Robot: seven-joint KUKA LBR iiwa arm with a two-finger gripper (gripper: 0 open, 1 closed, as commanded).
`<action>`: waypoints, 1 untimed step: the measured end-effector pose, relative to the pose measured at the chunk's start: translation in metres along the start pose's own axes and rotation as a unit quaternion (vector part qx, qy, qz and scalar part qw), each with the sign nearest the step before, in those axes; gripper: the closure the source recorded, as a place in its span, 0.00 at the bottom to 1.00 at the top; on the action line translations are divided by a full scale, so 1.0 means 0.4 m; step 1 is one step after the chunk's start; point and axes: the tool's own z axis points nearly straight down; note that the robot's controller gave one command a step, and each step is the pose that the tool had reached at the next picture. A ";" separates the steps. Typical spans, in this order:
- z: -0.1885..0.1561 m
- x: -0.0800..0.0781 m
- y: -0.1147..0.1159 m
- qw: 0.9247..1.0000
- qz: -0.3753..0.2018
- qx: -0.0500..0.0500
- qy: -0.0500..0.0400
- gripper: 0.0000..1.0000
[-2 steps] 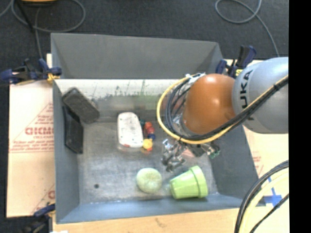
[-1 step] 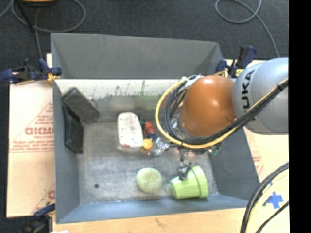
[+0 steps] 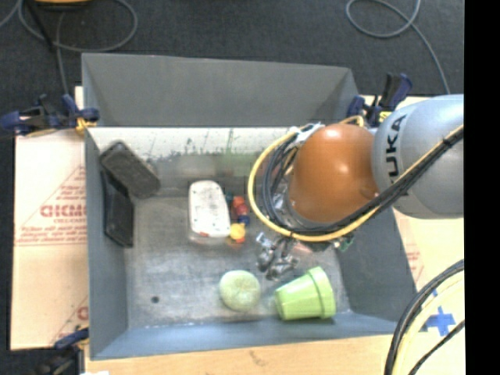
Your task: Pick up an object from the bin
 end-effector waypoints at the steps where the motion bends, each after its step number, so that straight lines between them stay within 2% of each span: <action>1: 0.000 0.000 0.000 1.000 0.000 0.000 0.000 1.00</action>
Offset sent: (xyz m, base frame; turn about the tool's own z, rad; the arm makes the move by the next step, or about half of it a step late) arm 0.1276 0.0178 0.0465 0.0730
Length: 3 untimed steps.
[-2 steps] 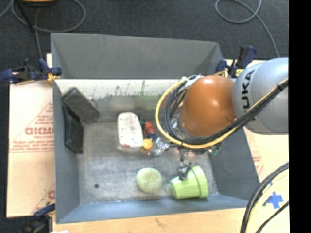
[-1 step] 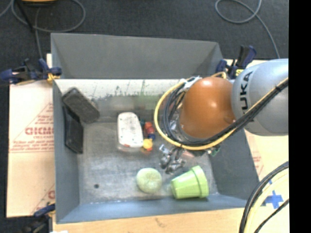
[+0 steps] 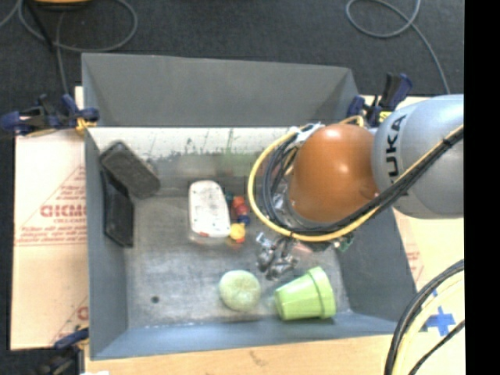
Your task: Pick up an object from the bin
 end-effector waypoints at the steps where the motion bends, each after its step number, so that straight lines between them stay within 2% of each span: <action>1: -0.002 -0.004 -0.004 1.000 0.001 -0.001 0.002 1.00; 2: -0.048 -0.122 0.077 0.998 0.059 -0.001 0.000 0.00; 3: -0.047 -0.120 0.075 0.998 0.060 0.000 0.000 0.00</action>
Offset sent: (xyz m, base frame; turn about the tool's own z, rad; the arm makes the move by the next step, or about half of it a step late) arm 0.0053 0.0562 0.0186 0.1190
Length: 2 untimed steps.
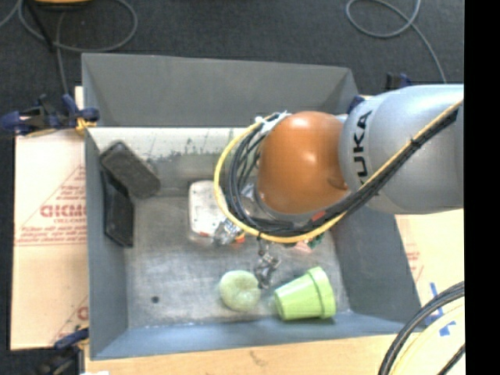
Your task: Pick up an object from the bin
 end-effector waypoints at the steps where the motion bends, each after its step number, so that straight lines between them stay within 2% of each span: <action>1: 0.168 0.045 -0.026 0.992 -0.129 0.003 0.003 1.00; 2: 0.168 0.045 -0.026 0.992 -0.129 0.003 0.003 1.00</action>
Offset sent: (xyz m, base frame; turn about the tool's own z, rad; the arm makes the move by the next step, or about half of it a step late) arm 0.0000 0.0000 0.0000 0.0000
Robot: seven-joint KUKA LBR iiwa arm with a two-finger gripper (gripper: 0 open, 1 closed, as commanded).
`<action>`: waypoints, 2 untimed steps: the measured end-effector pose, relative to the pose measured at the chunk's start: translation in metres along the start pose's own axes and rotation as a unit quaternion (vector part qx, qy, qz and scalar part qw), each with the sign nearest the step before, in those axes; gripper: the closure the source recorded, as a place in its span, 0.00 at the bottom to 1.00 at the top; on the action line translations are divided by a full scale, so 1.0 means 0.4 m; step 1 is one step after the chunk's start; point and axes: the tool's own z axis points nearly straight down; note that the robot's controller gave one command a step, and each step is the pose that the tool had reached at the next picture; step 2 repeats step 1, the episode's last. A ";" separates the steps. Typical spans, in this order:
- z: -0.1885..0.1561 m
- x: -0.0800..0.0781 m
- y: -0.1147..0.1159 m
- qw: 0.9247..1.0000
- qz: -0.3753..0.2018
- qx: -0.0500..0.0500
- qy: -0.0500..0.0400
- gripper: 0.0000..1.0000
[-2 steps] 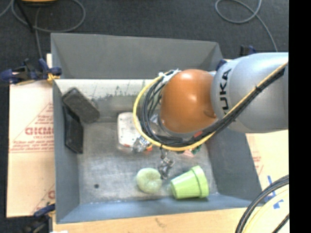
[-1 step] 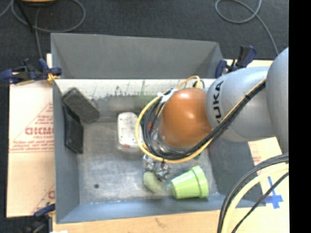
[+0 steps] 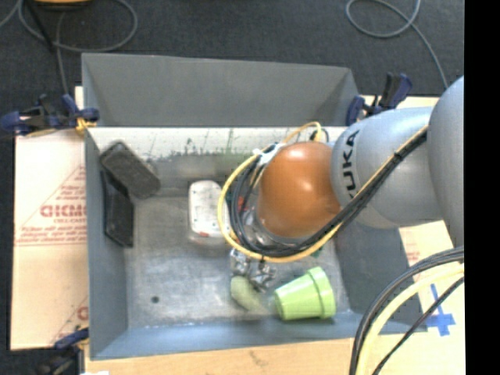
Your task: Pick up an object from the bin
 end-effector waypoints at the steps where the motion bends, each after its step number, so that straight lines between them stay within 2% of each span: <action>1: 0.007 -0.167 -0.029 0.939 -0.345 -0.003 -0.001 1.00; 2: 0.007 -0.167 -0.029 0.939 -0.345 -0.003 -0.001 1.00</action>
Offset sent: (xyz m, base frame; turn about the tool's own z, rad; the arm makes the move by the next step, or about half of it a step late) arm 0.0000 0.0000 0.0000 0.0000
